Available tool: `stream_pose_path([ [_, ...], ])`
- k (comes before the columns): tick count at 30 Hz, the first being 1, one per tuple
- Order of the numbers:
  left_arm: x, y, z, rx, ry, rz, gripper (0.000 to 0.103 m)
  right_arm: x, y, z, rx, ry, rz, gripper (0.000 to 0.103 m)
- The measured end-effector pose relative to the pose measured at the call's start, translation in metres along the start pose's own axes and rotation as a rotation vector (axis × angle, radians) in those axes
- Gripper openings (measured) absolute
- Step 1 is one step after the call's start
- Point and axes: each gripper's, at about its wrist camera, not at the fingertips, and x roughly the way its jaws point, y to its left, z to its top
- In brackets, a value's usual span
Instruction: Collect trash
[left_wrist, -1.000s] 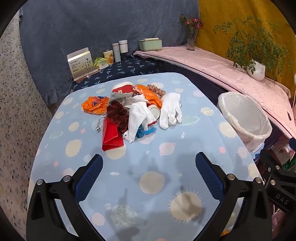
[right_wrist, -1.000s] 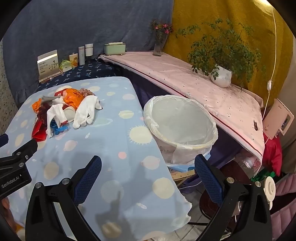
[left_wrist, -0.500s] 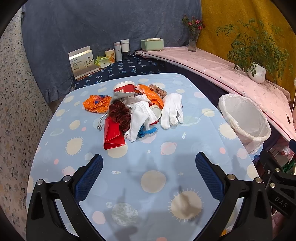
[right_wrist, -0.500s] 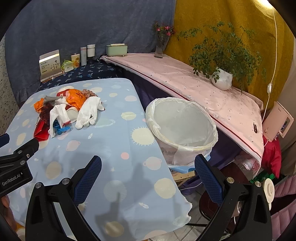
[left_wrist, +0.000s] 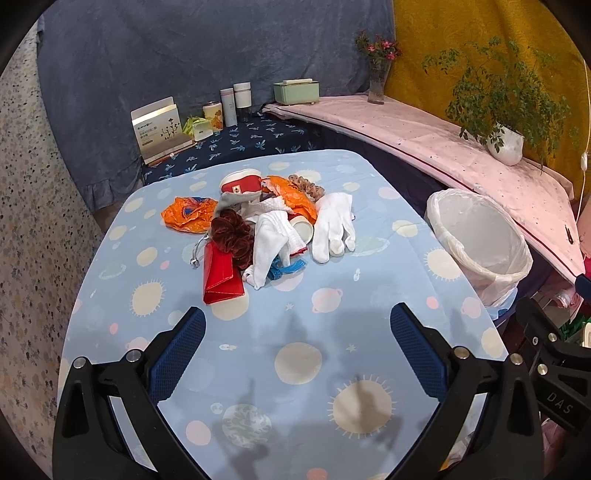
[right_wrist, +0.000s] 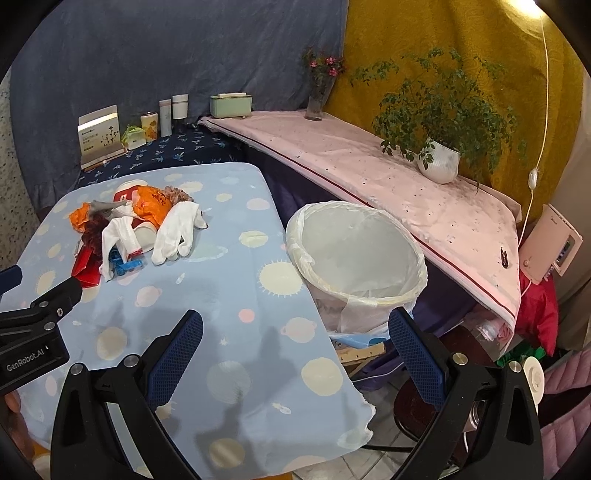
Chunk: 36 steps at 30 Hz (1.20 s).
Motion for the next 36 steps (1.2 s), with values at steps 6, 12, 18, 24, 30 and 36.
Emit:
stream_pose_path([
  [6,-0.007,-0.006,0.010,0.018,0.003,0.009,0.096,-0.003,-0.004,0.007,0.010,0.004,0.013,0.096],
  [12,-0.008,-0.013,0.018,0.034,0.011,0.012,0.096,-0.003,-0.009,0.012,0.007,0.008,0.016,0.096],
  [18,-0.008,-0.017,0.026,0.044,0.010,0.020,0.096,-0.002,-0.013,0.016,0.013,0.010,0.015,0.096],
  [24,-0.009,-0.019,0.030,0.042,0.017,0.021,0.096,-0.004,-0.016,0.022,0.019,0.005,0.009,0.096],
  [30,-0.012,-0.018,0.031,0.037,0.014,0.018,0.096,-0.007,-0.018,0.026,0.028,0.000,0.007,0.096],
  [36,-0.017,-0.019,0.031,0.037,0.016,0.010,0.096,-0.012,-0.016,0.028,0.020,-0.010,-0.001,0.096],
])
